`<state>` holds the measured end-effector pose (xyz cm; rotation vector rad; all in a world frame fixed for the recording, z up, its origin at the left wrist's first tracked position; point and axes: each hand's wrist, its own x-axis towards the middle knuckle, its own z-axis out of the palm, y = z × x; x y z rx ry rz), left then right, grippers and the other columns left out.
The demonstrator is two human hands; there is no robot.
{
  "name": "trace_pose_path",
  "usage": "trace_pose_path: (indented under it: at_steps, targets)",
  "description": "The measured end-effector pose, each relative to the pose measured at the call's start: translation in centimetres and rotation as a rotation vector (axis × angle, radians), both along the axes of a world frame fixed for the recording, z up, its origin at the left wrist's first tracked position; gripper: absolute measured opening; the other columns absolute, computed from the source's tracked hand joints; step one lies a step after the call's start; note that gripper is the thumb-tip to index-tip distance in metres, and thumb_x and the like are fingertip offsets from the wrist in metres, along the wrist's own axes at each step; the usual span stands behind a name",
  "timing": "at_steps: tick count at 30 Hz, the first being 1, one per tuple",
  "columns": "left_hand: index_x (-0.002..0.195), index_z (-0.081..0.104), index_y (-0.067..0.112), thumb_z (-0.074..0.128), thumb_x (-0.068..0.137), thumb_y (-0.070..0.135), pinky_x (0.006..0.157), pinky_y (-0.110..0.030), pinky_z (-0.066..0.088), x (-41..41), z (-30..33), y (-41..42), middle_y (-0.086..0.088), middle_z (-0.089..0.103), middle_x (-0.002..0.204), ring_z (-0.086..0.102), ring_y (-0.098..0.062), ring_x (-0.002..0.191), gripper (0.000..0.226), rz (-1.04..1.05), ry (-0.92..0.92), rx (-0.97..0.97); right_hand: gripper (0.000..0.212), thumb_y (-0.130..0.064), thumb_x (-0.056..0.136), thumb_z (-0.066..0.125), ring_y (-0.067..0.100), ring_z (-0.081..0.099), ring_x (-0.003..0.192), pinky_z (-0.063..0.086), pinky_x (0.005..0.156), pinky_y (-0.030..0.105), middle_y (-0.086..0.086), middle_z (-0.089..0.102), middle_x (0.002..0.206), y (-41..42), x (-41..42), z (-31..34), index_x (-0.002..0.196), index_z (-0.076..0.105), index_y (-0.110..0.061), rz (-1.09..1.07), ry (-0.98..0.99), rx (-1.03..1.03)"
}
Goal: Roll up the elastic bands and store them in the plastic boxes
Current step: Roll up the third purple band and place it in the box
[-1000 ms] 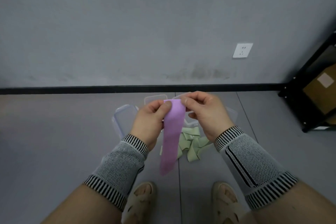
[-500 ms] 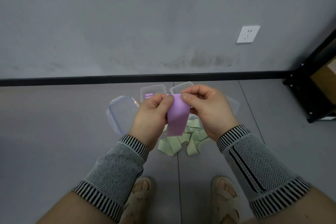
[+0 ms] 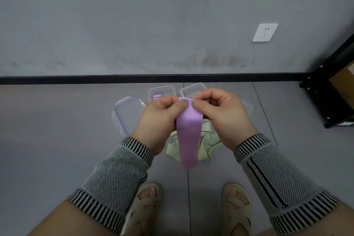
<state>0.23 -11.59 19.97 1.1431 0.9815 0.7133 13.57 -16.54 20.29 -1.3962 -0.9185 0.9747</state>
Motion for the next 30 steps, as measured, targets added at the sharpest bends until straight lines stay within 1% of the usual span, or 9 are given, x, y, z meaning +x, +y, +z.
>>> trace_pose_path:
  at_steps: [3, 7, 10, 15, 19, 22, 25, 28, 30]
  targets:
    - [0.097, 0.065, -0.005, 0.055, 0.092, 0.011, 0.075, -0.039, 0.051, -0.11, -0.1, 0.13, -0.029, 0.066, 0.098, 0.06, -0.028, 0.081, 0.02, 0.0, 0.013, -0.007, 0.023, 0.002, 0.082, 0.065, 0.018, 0.061, 0.073, 0.054, 0.074, 0.034, 0.009, 0.066, 0.077, 0.08, -0.07, -0.03, 0.073, 0.069, -0.019, 0.015, -0.004, 0.011]
    - [0.1, 0.066, -0.005, 0.056, 0.091, 0.012, 0.078, -0.042, 0.049, -0.28, -0.18, 0.38, -0.03, 0.065, 0.101, 0.061, -0.029, 0.082, 0.021, -0.015, 0.044, -0.028, 0.026, 0.005, 0.082, 0.064, 0.014, 0.059, 0.071, 0.052, 0.069, 0.025, 0.003, 0.065, 0.073, 0.12, -0.34, 0.05, 0.072, 0.068, -0.019, 0.032, -0.039, 0.038]
    - [0.101, 0.066, -0.004, 0.056, 0.091, 0.012, 0.077, -0.04, 0.047, -0.36, -0.18, 0.56, -0.03, 0.066, 0.101, 0.06, -0.028, 0.081, 0.022, -0.02, 0.062, -0.038, 0.028, 0.006, 0.082, 0.062, 0.014, 0.058, 0.072, 0.051, 0.07, 0.025, 0.002, 0.064, 0.072, 0.14, -0.56, 0.17, 0.073, 0.068, -0.02, 0.042, -0.055, 0.048]
    - [0.099, 0.065, -0.007, 0.055, 0.091, 0.011, 0.076, -0.04, 0.043, -0.48, 0.05, 0.56, -0.024, 0.063, 0.091, 0.055, -0.028, 0.081, 0.022, -0.034, 0.051, -0.076, 0.029, 0.007, 0.081, 0.062, 0.01, 0.061, 0.072, 0.053, 0.072, 0.027, -0.003, 0.067, 0.072, 0.04, -0.68, 0.34, 0.073, 0.069, -0.019, 0.05, -0.119, 0.07]
    - [0.1, 0.066, -0.005, 0.054, 0.09, 0.01, 0.077, -0.041, 0.042, -0.59, 0.31, 0.6, -0.022, 0.062, 0.092, 0.055, -0.029, 0.083, 0.022, -0.038, 0.029, -0.137, 0.031, 0.008, 0.082, 0.061, 0.008, 0.062, 0.072, 0.053, 0.071, 0.024, -0.006, 0.067, 0.071, -0.06, -0.69, 0.36, 0.073, 0.069, -0.021, 0.051, -0.157, 0.087]
    - [0.094, 0.066, -0.004, 0.053, 0.089, 0.009, 0.077, -0.042, 0.042, -0.59, 0.51, 0.55, -0.022, 0.059, 0.091, 0.052, -0.03, 0.084, 0.019, -0.019, 0.017, -0.188, 0.032, 0.006, 0.082, 0.062, 0.007, 0.062, 0.071, 0.053, 0.071, 0.023, -0.008, 0.068, 0.072, -0.17, -0.7, 0.34, 0.073, 0.07, -0.023, 0.068, -0.228, 0.098]
    - [0.091, 0.065, -0.001, 0.053, 0.086, 0.01, 0.072, -0.041, 0.037, -0.61, 0.56, 0.58, -0.02, 0.053, 0.092, 0.044, -0.031, 0.083, 0.017, 0.022, 0.006, -0.235, 0.032, 0.005, 0.082, 0.062, 0.012, 0.062, 0.071, 0.053, 0.07, 0.026, -0.002, 0.069, 0.075, -0.26, -0.63, 0.38, 0.073, 0.07, -0.025, 0.069, -0.298, 0.108]
    - [0.091, 0.062, 0.0, 0.055, 0.076, 0.022, 0.064, -0.034, 0.037, -0.65, 0.65, 0.68, -0.019, 0.051, 0.092, 0.041, -0.03, 0.081, 0.028, 0.027, -0.016, -0.274, 0.032, 0.003, 0.082, 0.063, 0.02, 0.061, 0.074, 0.051, 0.069, 0.029, 0.004, 0.068, 0.078, -0.26, -0.49, 0.31, 0.073, 0.069, -0.027, 0.068, -0.371, 0.129]
    - [0.101, 0.061, -0.011, 0.059, 0.079, 0.03, 0.071, -0.038, 0.041, -0.73, 0.6, 0.65, -0.027, 0.056, 0.096, 0.049, -0.031, 0.083, 0.047, 0.003, -0.02, -0.267, 0.031, 0.002, 0.082, 0.063, 0.017, 0.06, 0.073, 0.049, 0.068, 0.028, 0.003, 0.067, 0.078, -0.22, -0.4, 0.19, 0.074, 0.069, -0.028, 0.082, -0.421, 0.142]
